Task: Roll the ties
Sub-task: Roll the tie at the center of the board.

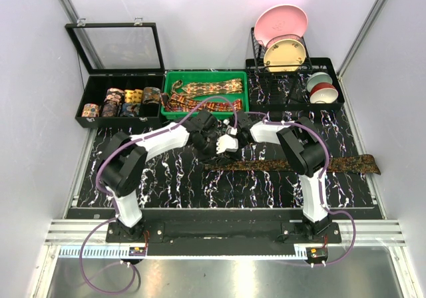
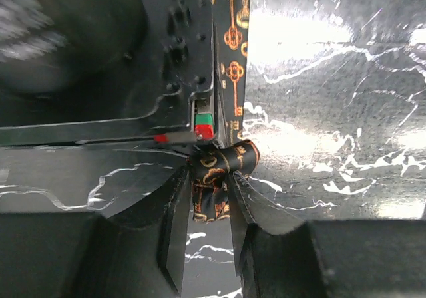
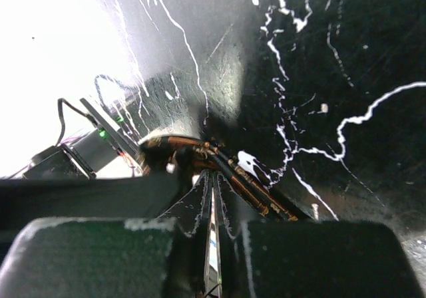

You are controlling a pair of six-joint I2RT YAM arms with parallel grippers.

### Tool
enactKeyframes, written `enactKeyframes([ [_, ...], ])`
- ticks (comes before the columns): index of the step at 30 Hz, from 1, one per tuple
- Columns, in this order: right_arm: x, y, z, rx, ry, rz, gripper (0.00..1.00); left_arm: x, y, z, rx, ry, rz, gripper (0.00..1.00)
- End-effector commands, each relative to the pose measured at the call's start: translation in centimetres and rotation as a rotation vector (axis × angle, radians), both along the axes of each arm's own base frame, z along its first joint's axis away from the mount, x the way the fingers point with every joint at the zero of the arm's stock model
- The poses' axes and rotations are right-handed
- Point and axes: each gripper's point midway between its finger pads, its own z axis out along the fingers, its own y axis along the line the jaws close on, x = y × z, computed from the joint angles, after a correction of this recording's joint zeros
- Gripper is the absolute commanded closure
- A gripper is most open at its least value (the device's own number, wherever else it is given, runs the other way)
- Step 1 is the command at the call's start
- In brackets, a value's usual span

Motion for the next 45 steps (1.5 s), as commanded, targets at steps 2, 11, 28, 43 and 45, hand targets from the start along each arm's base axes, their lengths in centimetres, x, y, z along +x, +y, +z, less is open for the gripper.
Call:
enactKeyframes([
  [2, 0.6, 0.0, 0.4, 0.002, -0.017, -0.01, 0.91, 0.1, 0.4, -0.8, 0.035, 0.015, 0.003, 0.69],
  [11, 0.7, -1.1, 4.2, 0.081, -0.033, -0.023, 0.77, -0.4, 2.0, -2.1, 0.103, 0.007, -0.017, 0.7],
  [28, 1.2, 1.1, 3.3, 0.155, -0.044, -0.015, 0.68, -0.2, 1.8, -1.8, 0.099, 0.005, -0.035, 0.7],
  [43, 0.0, 1.9, 3.9, 0.197, -0.032, -0.007, 0.66, -0.3, 1.9, -2.0, 0.102, 0.012, -0.041, 0.7],
  [45, -0.1, 2.0, 4.2, 0.22, -0.039, -0.019, 0.65, -0.3, 1.9, -2.0, 0.104, 0.011, -0.042, 0.7],
])
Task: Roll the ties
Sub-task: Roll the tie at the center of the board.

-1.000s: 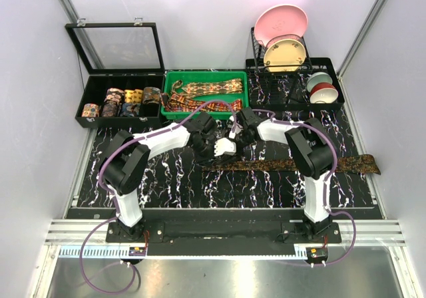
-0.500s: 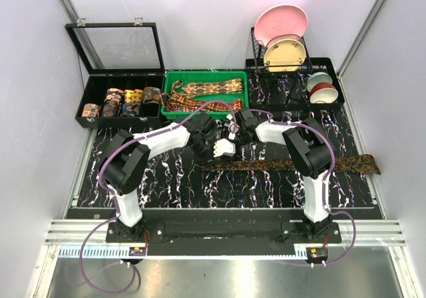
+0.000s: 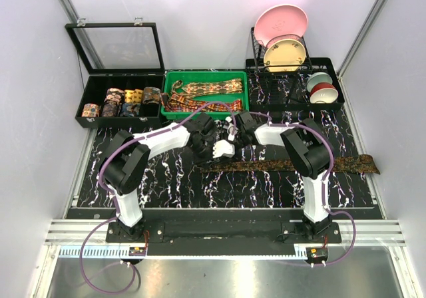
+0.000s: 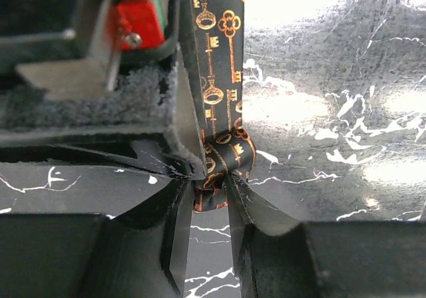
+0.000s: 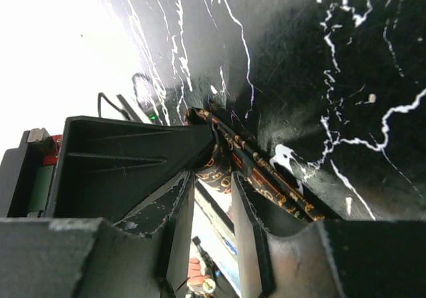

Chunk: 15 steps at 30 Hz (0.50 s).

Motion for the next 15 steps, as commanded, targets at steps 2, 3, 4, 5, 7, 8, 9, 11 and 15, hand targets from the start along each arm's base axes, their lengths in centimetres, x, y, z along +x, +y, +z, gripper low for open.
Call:
enactKeyframes([
  [2, -0.7, 1.2, 1.9, 0.103, -0.041, -0.004, 0.64, 0.8, -0.6, 0.2, -0.019, -0.026, -0.021, 0.7],
  [3, -0.7, 1.2, 2.2, 0.111, -0.033, -0.019, 0.64, 0.8, -0.6, 0.2, -0.021, -0.023, -0.02, 0.7],
  [4, -0.6, 1.1, 2.2, 0.115, -0.034, -0.028, 0.64, 0.8, -0.6, 0.2, -0.021, -0.023, -0.019, 0.7],
  [5, -0.6, 1.0, 2.0, 0.123, -0.044, -0.034, 0.65, 0.8, -0.6, 0.2, -0.023, -0.022, -0.019, 0.7],
  [7, -0.4, 1.0, 2.3, 0.14, -0.052, -0.047, 0.65, 0.8, -0.5, 0.2, -0.023, -0.023, -0.023, 0.7],
  [8, -0.3, 1.1, 2.4, 0.152, -0.064, -0.048, 0.65, 0.8, -0.5, 0.3, -0.025, -0.023, -0.022, 0.69],
  [9, -0.3, 1.2, 2.2, 0.154, -0.053, -0.05, 0.65, 0.8, -0.5, 0.3, -0.025, -0.023, -0.022, 0.69],
  [11, -0.2, 1.4, 2.4, 0.166, -0.045, -0.05, 0.65, 0.9, -0.4, 0.3, -0.021, -0.024, -0.021, 0.69],
  [15, -0.2, 1.6, 3.1, 0.191, -0.053, -0.046, 0.64, 0.9, -0.3, 0.2, -0.019, -0.025, -0.021, 0.7],
])
